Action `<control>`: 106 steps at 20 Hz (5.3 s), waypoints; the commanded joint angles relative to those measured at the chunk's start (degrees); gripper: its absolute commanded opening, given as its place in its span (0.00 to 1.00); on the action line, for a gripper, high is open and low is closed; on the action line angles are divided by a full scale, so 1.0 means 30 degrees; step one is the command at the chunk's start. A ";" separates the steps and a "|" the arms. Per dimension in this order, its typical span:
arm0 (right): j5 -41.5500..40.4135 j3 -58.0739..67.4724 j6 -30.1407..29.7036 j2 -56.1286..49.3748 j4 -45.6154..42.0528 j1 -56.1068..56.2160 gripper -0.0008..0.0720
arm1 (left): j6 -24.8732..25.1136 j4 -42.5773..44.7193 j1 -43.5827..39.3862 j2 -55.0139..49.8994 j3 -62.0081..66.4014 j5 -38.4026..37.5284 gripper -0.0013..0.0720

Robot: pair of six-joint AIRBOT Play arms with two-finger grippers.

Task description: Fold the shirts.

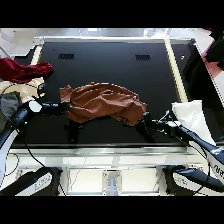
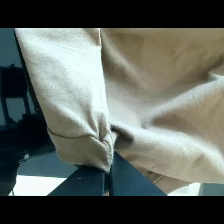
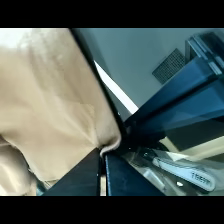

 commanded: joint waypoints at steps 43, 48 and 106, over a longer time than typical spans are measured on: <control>-0.2419 3.1336 -0.5085 -1.4761 -0.6696 0.2572 0.65 | 0.5246 -0.5683 0.2805 -1.1016 1.5642 -0.9639 0.53; 0.2951 3.1328 -0.5115 -1.0703 -0.8604 -0.0503 0.66 | 0.9442 -1.1023 0.5260 -0.8903 1.6531 -0.7475 0.53; 1.1482 -0.2885 -0.1705 0.6120 -0.5676 -0.7038 0.60 | 1.1191 1.1817 -0.3840 -1.1912 1.6531 -0.7206 0.03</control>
